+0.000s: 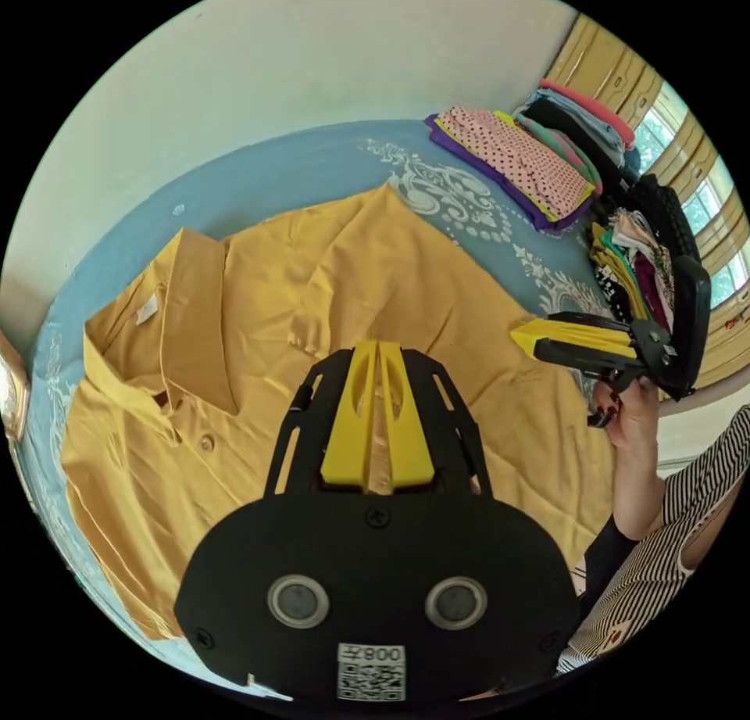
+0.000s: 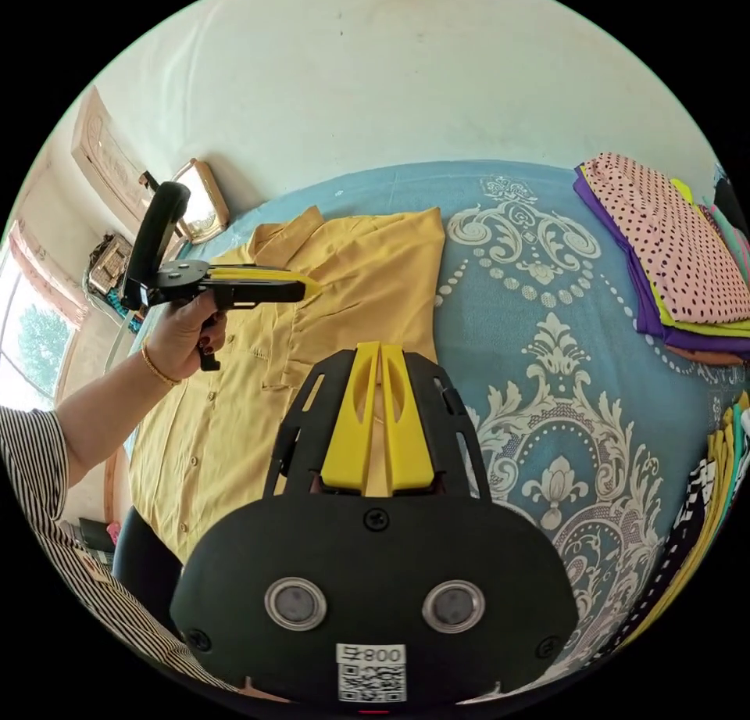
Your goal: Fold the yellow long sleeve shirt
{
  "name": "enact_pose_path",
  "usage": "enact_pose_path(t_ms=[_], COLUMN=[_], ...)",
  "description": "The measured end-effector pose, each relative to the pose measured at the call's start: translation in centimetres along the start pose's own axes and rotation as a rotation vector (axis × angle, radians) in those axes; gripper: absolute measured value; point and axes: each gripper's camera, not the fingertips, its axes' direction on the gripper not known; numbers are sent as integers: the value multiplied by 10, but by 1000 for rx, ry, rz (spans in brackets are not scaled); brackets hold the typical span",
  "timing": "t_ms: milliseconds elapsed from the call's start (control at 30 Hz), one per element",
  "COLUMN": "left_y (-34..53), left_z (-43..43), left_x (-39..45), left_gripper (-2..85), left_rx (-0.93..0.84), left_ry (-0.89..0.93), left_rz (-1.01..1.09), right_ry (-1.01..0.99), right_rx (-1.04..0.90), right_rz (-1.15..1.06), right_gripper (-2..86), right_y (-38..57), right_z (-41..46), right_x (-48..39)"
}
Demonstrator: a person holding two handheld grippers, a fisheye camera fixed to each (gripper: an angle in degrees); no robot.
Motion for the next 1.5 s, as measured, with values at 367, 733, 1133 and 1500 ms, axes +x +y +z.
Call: enact_pose_path(t_ms=[367,733,1133,1500], left_y=[301,645,763,795], left_z=[-174,-290,-331,-369], left_x=[-143,-311,-395,-361], left_gripper=[13,87,30,24], left_rx=[369,672,923,914], left_ry=[178,167,409,248], left_rz=[-509,-1211,-1276,-1149], right_ry=[53,47,-271,-375], right_rx=[33,-19,-139,-322], right_rz=[-10,-111,-224,-645], right_gripper=[1,2,6,60], right_y=[-17,-48,-146,-288], right_z=[-31,-67,-60,7], right_x=[-37,-99,-225,-462])
